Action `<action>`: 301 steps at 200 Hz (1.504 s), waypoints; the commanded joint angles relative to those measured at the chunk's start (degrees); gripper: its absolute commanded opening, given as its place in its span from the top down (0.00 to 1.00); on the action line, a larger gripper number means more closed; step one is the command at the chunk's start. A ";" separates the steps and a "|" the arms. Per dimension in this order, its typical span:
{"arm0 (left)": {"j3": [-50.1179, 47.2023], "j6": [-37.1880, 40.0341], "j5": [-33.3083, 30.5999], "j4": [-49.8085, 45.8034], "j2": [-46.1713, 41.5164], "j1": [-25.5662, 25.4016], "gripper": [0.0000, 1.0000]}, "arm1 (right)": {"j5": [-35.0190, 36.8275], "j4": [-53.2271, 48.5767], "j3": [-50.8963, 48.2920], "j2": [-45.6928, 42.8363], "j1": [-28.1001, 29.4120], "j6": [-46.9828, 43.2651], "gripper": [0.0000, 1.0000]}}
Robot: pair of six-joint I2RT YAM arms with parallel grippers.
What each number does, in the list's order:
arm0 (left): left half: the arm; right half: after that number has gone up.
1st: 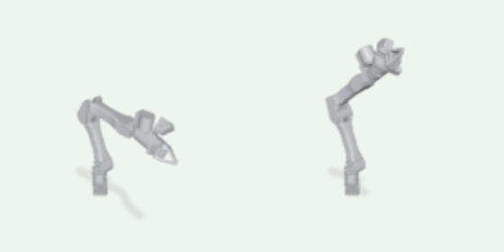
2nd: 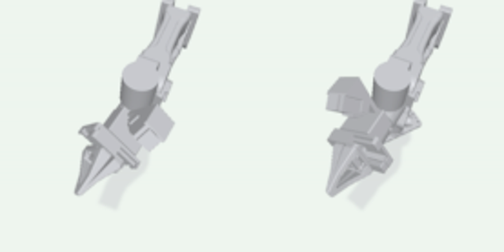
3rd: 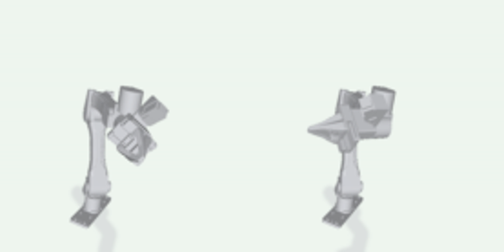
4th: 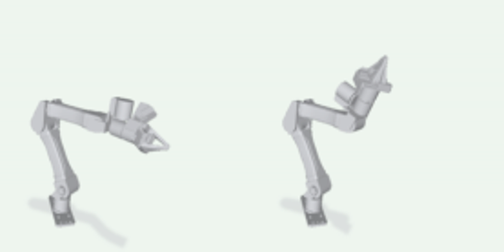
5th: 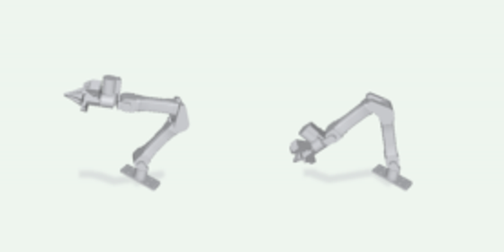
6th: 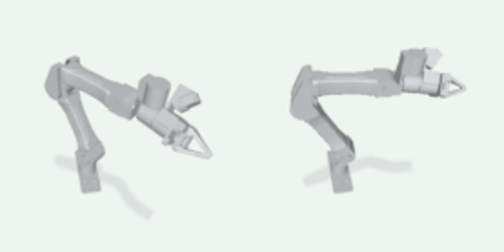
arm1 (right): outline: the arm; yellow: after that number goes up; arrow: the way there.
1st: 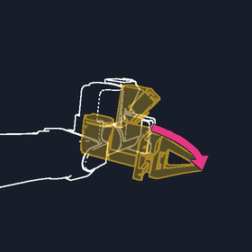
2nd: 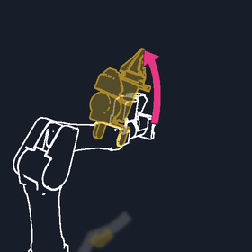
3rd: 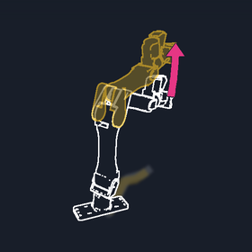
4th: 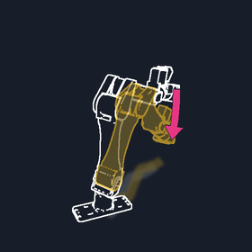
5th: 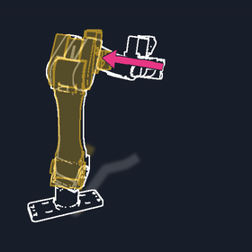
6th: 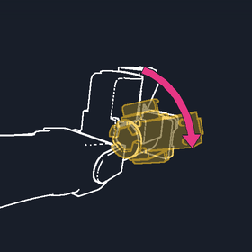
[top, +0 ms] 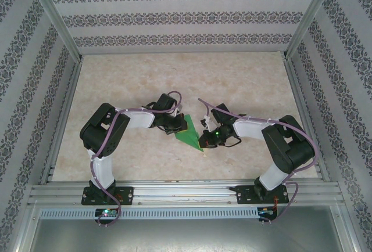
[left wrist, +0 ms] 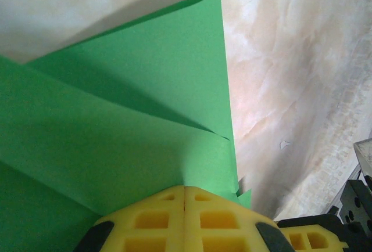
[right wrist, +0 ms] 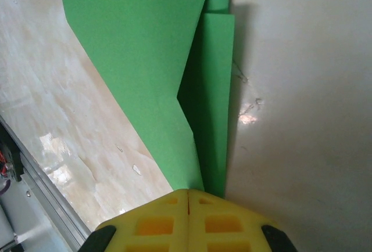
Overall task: Fold a paper plane with a square sheet of paper (fold left side to right side)
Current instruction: Fourth fold the wing at the center of the table.
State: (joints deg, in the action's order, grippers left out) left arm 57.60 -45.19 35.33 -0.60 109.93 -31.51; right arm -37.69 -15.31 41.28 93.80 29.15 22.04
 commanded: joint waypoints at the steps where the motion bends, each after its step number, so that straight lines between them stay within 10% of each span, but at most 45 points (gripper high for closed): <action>1: -1.72 1.24 -5.01 -5.04 3.02 -0.31 1.00 | 2.19 -2.64 0.82 0.95 0.73 -1.52 1.00; 301: -1.48 1.23 -5.41 -5.37 3.10 -0.13 1.00 | 0.32 0.35 2.69 -0.99 2.93 3.48 1.00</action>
State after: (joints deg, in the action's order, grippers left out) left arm 57.60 -45.19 35.31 -0.60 109.95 -31.48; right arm -37.95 -15.84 42.92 92.05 32.03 24.99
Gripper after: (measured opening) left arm 0.036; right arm 0.047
